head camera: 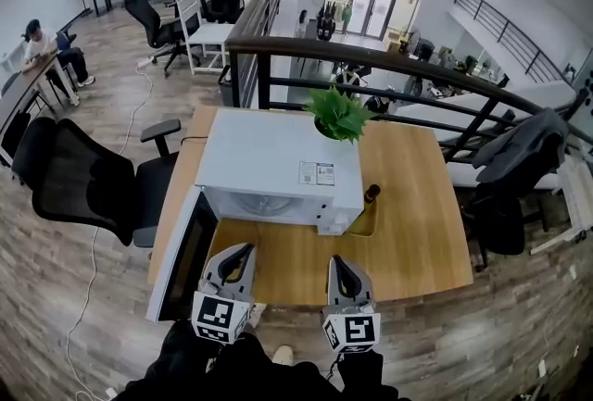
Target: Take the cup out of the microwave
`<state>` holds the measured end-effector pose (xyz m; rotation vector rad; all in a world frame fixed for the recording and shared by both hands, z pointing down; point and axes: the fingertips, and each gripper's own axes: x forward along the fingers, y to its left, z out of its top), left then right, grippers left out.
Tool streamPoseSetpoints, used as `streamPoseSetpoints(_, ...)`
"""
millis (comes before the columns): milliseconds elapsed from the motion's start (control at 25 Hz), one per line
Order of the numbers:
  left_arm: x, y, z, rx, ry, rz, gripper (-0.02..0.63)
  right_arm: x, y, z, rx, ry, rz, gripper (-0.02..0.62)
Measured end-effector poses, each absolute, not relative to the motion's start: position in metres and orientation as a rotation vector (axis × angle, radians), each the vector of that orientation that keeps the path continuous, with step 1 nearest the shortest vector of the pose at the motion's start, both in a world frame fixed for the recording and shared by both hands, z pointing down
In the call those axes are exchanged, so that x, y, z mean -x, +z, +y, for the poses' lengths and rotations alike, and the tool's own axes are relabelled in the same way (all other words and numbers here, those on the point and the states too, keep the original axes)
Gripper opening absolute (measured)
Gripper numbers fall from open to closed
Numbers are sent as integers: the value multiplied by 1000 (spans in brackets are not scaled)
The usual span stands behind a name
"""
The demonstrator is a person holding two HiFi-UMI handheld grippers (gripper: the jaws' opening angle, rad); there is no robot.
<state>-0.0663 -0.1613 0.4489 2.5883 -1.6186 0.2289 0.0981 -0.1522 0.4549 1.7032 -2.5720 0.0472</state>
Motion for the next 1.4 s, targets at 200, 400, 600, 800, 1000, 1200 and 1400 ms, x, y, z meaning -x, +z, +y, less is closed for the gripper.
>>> streamPoseSetpoints(200, 66, 476, -204, -2567, 262, -1557, 29, -89, 480, -188, -1700, 120, -2542, 15)
streamPoseSetpoints(400, 66, 511, -239, -2530, 301, -1502, 29, -86, 510, -218, -1706, 194, -2504, 15)
streamPoseSetpoints(600, 67, 549, -271, -2490, 340, -1471, 29, -87, 541, -246, -1705, 255, -2464, 15)
streamPoseSetpoints(800, 65, 578, -294, -2460, 362, -1433, 29, -88, 568, -264, -1691, 305, -2433, 15)
streamPoseSetpoints(1000, 68, 601, -313, -2430, 400, -1414, 29, -88, 586, -274, -1679, 356, -2410, 15)
streamPoseSetpoints(1200, 72, 622, -329, -2388, 445, -1403, 153, -90, 595, -282, -1664, 363, -2398, 14)
streamPoseSetpoints(1400, 69, 636, -338, -2374, 473, -1386, 184, -96, 603, -283, -1659, 374, -2378, 15)
